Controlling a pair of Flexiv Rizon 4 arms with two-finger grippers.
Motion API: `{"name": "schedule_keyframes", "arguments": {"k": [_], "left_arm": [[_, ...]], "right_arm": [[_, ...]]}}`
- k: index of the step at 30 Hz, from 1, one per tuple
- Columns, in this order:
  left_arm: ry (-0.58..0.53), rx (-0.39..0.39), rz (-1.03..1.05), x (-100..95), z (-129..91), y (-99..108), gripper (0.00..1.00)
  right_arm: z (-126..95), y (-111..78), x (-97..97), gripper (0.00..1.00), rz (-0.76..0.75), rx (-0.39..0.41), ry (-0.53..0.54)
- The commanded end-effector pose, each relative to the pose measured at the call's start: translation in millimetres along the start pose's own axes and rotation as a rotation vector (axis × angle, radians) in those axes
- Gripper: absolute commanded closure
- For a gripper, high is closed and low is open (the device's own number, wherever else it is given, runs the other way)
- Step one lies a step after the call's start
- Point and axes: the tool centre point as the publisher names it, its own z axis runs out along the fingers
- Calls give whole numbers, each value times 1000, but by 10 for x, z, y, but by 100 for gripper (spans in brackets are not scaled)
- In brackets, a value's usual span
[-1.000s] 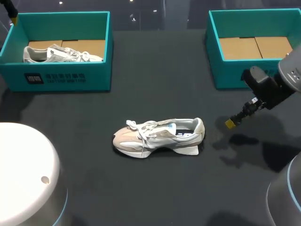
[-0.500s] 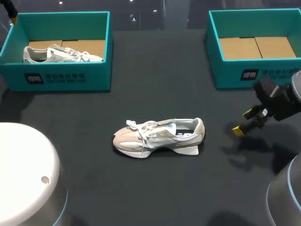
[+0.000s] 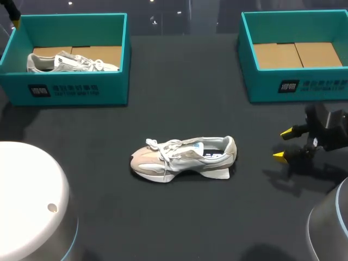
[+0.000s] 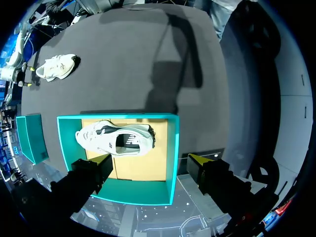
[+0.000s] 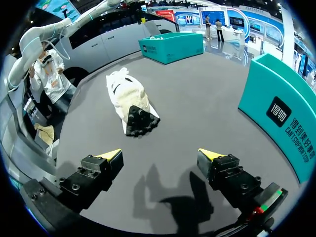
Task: Take the shoe out of the shoebox, open the shoe tongue, remove and reinsert the insole, then place the shoe into the shoebox
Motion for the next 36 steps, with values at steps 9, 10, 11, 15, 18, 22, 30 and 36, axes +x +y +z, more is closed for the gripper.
{"name": "schedule_keyframes", "arguments": {"k": [9,10,11,15,18,22,30,36], "left_arm": [[1,-1,1,4,-7,-11,0],[1,-1,1,4,-7,-11,0],[1,-1,1,4,-7,-11,0],[1,-1,1,4,-7,-11,0],[1,-1,1,4,-7,-11,0],[1,-1,1,4,-7,-11,0],[1,-1,1,4,-7,-11,0],[1,-1,1,4,-7,-11,0]], "right_arm": [[72,-210,-134,0,-248,-239,145],[92,-215,-154,0,-249,-247,151],[112,-217,-170,0,-246,-251,159],[197,-211,-206,0,-229,-257,169],[241,-201,-215,0,-220,-263,170],[302,-169,-188,0,-207,-260,165],[430,-136,-53,0,-213,-283,161],[573,-44,56,0,-196,-278,156]]}}
